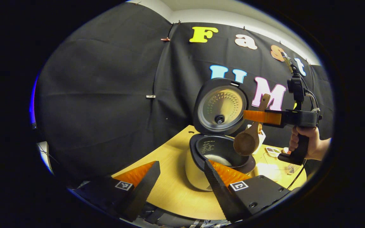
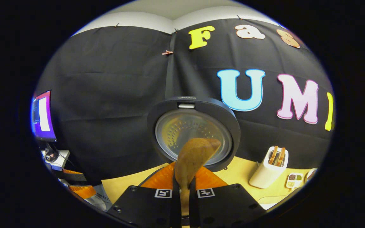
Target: Close the left gripper, press the button to open the rice cooker; take a wooden spoon from the chopstick holder with the right hand, scoop a spoonful of rice and pour it into the rice cooker, then put the wooden spoon back into the chopstick holder.
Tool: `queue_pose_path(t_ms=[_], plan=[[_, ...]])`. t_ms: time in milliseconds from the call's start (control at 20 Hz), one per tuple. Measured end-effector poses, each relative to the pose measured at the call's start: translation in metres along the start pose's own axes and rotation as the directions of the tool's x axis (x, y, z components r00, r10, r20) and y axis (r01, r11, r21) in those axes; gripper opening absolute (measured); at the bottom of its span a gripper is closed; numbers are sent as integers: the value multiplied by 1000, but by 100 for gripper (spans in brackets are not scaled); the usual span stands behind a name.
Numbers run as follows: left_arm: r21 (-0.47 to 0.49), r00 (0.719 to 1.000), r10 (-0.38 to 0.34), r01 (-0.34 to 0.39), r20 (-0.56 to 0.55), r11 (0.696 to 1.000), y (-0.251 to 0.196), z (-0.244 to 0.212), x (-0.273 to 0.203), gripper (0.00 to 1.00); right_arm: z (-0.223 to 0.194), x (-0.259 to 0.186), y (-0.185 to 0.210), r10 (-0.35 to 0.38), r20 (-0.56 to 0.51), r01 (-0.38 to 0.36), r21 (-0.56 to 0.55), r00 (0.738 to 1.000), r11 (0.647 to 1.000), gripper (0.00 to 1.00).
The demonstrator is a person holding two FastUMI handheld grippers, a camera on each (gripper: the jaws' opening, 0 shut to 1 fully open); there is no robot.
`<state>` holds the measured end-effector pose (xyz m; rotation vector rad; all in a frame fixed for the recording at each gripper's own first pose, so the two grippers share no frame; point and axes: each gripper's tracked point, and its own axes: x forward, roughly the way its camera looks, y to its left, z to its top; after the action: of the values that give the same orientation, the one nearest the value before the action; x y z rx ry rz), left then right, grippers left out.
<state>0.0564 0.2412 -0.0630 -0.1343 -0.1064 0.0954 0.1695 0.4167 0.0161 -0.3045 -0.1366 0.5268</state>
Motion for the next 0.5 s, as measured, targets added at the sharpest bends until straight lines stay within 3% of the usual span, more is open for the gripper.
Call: queue_pose_path(t_ms=[150, 350, 500], plan=[[17, 1000, -22, 22, 16, 1000, -9, 7, -1, 95, -18, 0, 25, 63, -36, -67, -138, 997, 988, 14], [31, 1000, -26, 26, 14, 999, -12, 3, -5, 95, -27, -2, 39, 81, -50, -88, -154, 995, 984, 14], [19, 1000, -30, 30, 5, 999, -19, 2, -10, 95, -14, -10, 24, 44, -22, -45, -87, 999, 995, 14]])
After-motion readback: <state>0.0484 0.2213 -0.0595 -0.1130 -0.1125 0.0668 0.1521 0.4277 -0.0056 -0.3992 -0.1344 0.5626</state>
